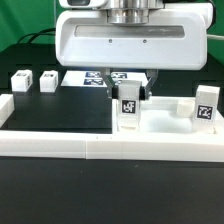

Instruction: Assemble square table

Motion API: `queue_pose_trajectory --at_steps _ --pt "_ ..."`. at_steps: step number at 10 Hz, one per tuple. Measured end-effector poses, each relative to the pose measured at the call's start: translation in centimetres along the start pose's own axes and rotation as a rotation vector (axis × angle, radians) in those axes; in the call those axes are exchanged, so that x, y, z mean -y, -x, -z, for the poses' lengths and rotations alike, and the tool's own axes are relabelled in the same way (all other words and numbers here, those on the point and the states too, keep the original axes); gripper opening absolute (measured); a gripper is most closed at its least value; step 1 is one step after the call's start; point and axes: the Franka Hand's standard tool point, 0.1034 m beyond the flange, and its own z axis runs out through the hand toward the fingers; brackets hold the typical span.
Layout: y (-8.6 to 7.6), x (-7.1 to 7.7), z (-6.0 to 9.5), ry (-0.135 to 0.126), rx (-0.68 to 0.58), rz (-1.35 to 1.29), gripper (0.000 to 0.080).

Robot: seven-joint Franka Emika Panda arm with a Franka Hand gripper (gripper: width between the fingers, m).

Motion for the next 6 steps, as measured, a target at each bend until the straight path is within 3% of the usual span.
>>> queue_pose_trajectory --at_steps 2,4,6 --pt "0.00 -0.26 -0.05 0.004 -0.011 -0.231 0.0290" --pt "0.15 -0.50 -0.06 0.026 -0.016 -0.542 0.0290" --pt "0.27 -0.99 -0.10 0.013 -0.003 -0.849 0.0290"
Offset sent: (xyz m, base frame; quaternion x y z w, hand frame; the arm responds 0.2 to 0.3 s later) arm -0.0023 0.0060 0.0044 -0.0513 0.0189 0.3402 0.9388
